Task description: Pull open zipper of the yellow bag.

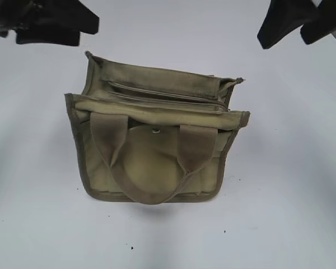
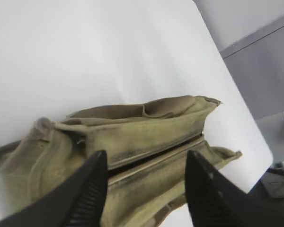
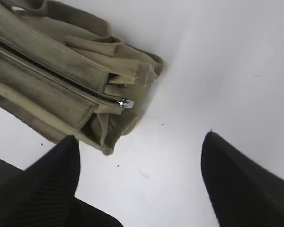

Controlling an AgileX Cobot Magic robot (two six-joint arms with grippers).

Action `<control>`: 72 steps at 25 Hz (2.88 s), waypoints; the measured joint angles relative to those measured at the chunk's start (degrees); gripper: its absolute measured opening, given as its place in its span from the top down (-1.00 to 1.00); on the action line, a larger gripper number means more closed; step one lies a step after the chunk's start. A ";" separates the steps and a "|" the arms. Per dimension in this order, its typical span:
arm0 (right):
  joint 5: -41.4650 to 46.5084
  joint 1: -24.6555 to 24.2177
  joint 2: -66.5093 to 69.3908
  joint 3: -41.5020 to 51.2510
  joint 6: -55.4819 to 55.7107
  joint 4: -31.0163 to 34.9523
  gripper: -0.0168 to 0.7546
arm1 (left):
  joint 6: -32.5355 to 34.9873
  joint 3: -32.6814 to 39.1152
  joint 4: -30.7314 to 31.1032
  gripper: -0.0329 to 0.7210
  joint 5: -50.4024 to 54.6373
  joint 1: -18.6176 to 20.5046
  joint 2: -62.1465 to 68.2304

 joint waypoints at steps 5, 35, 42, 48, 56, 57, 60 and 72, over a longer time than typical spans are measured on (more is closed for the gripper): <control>0.00 0.00 -8.39 3.21 0.90 0.31 -0.56 | -7.42 0.00 16.20 -0.20 5.84 0.00 -11.09; -6.72 0.00 -68.32 59.26 1.00 -4.43 -0.55 | -20.23 39.64 46.46 -0.13 11.54 0.00 -74.00; -6.83 0.00 -68.32 59.25 1.00 -4.29 -0.55 | -20.23 39.64 46.99 -0.03 11.54 0.00 -74.00; -6.95 0.00 -68.32 59.25 1.00 -4.09 -0.55 | -20.23 39.64 47.06 0.02 11.54 0.00 -74.00; -7.00 0.00 -68.32 59.25 1.00 -3.98 -0.55 | -20.23 39.64 47.14 0.03 11.54 0.00 -74.00; -7.00 0.00 -68.46 59.25 1.00 -3.98 -0.55 | -20.23 39.64 47.14 0.03 11.50 0.00 -74.11; -7.06 -2.31 -69.53 59.25 1.05 -3.63 -0.55 | -20.23 39.64 47.18 0.06 11.50 1.06 -74.54; -7.22 -14.83 -86.61 59.32 1.05 0.28 -0.55 | -20.23 39.76 47.25 0.08 11.48 11.61 -82.51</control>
